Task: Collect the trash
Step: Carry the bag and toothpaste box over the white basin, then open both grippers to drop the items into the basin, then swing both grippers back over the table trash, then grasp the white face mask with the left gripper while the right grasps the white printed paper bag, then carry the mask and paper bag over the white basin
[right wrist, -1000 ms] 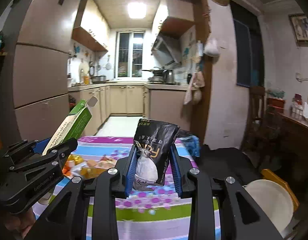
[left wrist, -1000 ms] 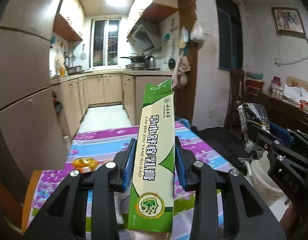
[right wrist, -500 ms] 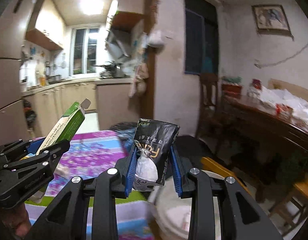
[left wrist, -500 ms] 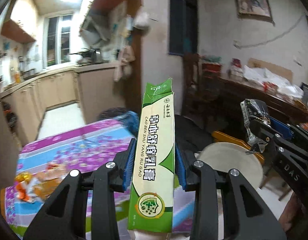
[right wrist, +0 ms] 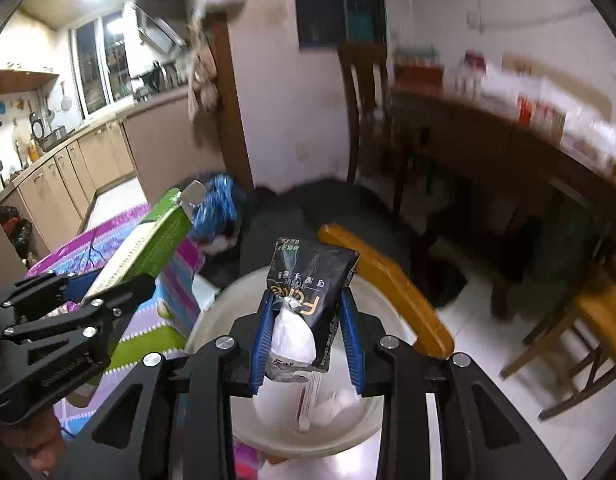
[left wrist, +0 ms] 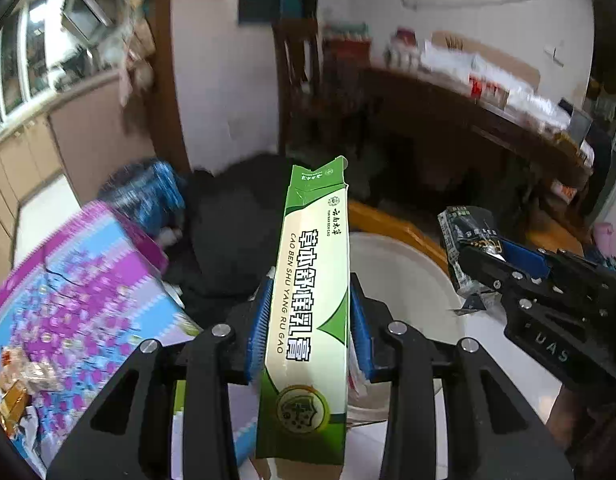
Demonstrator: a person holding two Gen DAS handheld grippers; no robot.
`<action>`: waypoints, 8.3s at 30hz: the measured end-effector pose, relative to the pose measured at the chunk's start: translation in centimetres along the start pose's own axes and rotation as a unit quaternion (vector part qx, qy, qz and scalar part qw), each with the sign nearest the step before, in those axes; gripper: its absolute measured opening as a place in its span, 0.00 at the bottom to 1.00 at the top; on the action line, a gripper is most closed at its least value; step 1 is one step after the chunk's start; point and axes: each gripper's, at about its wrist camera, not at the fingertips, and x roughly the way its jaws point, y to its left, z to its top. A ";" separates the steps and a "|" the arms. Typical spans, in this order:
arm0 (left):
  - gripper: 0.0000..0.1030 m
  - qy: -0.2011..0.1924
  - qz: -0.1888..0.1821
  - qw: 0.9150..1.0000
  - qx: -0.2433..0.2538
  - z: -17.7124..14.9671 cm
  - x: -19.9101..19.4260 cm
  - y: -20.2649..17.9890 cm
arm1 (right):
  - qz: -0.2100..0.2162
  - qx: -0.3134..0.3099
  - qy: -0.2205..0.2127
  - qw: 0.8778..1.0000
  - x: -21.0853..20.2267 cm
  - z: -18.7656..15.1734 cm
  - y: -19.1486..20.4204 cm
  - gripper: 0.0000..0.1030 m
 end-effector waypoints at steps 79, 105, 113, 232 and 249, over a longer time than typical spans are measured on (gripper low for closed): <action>0.47 0.200 0.017 0.980 0.013 0.7 10.5 -0.7 | 0.012 0.049 0.171 0.984 11.0 -4.2 -3.7 0.43; 0.66 0.069 0.237 0.935 -0.255 -25.4 -14.6 35.5 | 0.264 -0.135 0.041 0.954 1.2 -15.9 28.2 0.75; 0.44 0.072 0.256 0.932 -0.246 -26.9 -12.1 35.9 | 0.330 -0.199 0.064 0.920 1.9 -16.0 38.0 0.73; 0.24 -0.015 0.012 1.000 0.003 -1.6 -1.3 0.1 | -0.062 0.079 -0.003 0.995 -0.9 -3.9 -2.4 0.15; 0.24 0.068 0.018 0.997 0.014 -1.5 5.6 -1.6 | -0.072 0.057 0.112 0.990 7.4 -4.8 -2.5 0.15</action>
